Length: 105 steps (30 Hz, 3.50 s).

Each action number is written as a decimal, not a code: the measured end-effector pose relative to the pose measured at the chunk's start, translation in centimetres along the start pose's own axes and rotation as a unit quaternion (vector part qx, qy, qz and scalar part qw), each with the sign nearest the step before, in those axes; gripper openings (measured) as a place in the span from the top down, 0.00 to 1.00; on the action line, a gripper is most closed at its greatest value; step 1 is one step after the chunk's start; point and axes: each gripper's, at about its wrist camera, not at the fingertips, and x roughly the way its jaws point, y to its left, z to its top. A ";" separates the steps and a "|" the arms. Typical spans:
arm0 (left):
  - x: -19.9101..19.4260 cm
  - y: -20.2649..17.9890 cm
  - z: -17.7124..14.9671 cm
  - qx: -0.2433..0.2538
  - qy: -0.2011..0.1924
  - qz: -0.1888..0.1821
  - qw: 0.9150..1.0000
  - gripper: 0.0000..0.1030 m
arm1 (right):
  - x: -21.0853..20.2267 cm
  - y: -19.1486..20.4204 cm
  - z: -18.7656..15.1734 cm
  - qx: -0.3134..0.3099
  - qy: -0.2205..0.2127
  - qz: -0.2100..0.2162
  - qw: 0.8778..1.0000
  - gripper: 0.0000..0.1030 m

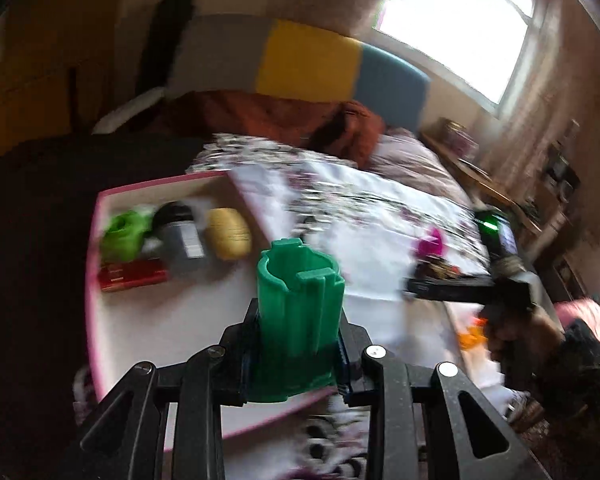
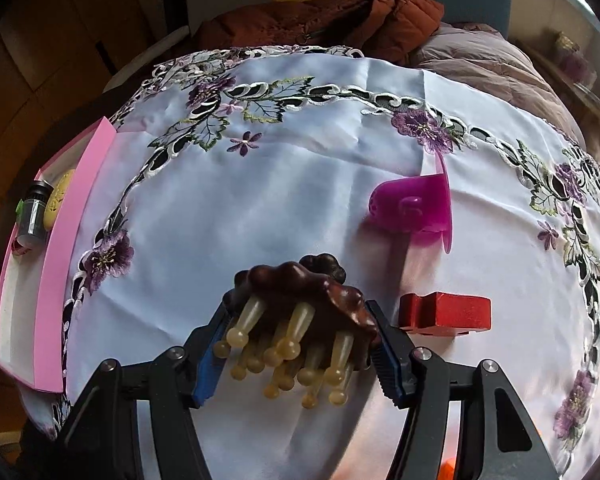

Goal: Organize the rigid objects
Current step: 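Carry the green stand into the tray with the left tool and release, then carry the brown spiky ball into the tray with the right tool and release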

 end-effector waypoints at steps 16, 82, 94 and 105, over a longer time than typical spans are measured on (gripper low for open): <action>5.4 10.7 0.4 -0.078 0.064 0.089 0.991 0.70 | 0.1 0.3 0.0 -0.010 0.001 -0.009 1.000 0.38; -1.9 8.4 -2.0 -0.036 -0.007 0.164 0.986 0.61 | -1.7 3.0 0.1 0.009 -0.024 0.010 1.000 0.39; -2.6 10.6 -3.1 -0.067 -0.010 0.162 0.985 0.61 | -4.6 9.0 0.1 -0.015 -0.059 0.063 0.996 0.39; -3.5 12.4 -3.7 -0.089 -0.020 0.168 0.982 0.61 | -4.9 20.7 1.1 -0.139 -0.066 0.114 0.981 0.39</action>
